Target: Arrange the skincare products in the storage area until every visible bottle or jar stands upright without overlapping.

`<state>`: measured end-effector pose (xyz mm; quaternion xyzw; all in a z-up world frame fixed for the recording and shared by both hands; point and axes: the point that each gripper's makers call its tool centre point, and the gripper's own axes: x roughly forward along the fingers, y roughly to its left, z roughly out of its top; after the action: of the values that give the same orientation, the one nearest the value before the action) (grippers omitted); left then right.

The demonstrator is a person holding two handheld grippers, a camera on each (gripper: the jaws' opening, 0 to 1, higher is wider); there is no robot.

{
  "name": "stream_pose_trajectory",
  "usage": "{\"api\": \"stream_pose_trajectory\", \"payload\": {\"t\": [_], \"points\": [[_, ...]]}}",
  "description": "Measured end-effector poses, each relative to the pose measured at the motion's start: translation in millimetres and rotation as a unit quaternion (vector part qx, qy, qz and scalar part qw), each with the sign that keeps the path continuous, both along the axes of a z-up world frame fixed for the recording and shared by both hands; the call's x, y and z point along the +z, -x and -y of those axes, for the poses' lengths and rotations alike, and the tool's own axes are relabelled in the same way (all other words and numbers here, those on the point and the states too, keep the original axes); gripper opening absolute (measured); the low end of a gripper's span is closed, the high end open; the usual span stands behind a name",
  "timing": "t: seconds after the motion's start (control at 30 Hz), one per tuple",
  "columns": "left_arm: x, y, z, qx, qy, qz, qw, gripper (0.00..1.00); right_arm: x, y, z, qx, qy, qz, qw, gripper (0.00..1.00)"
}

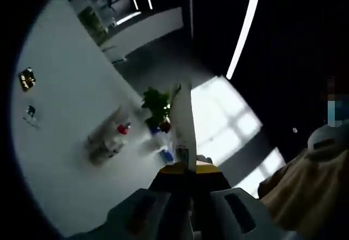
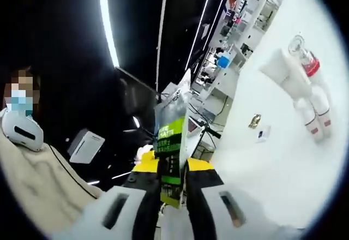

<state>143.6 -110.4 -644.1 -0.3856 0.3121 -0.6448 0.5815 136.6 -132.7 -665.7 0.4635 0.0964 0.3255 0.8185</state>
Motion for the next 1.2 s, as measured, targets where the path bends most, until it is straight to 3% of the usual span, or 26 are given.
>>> {"api": "stream_pose_trajectory", "payload": {"t": [0.13, 0.2, 0.53, 0.7, 0.9, 1.2], "points": [[-3.7, -2.8, 0, 0.007, -0.009, -0.002, 0.9999, 0.00, 9.5, 0, 8, -0.011, -0.047, -0.002, 0.9988, 0.04], [-4.5, -3.1, 1, 0.007, -0.011, -0.005, 0.9999, 0.00, 7.8, -1, 7, -0.016, -0.037, -0.002, 0.9992, 0.03], [-8.4, -8.5, 7, 0.023, -0.024, 0.007, 0.9994, 0.00, 11.4, -2, 10, -0.027, -0.075, -0.015, 0.9967, 0.01], [-20.0, -10.1, 7, 0.035, -0.023, -0.016, 0.9990, 0.06, 10.5, -3, 8, -0.029, -0.073, -0.019, 0.9967, 0.01], [-38.4, 0.7, 6, 0.034, -0.037, -0.042, 0.9978, 0.08, -3.2, -7, 10, -0.043, -0.076, -0.041, 0.9953, 0.01], [-46.2, 0.2, -1, 0.065, -0.035, -0.072, 0.9947, 0.00, -17.9, -10, 11, -0.060, -0.071, -0.063, 0.9937, 0.01]]}}
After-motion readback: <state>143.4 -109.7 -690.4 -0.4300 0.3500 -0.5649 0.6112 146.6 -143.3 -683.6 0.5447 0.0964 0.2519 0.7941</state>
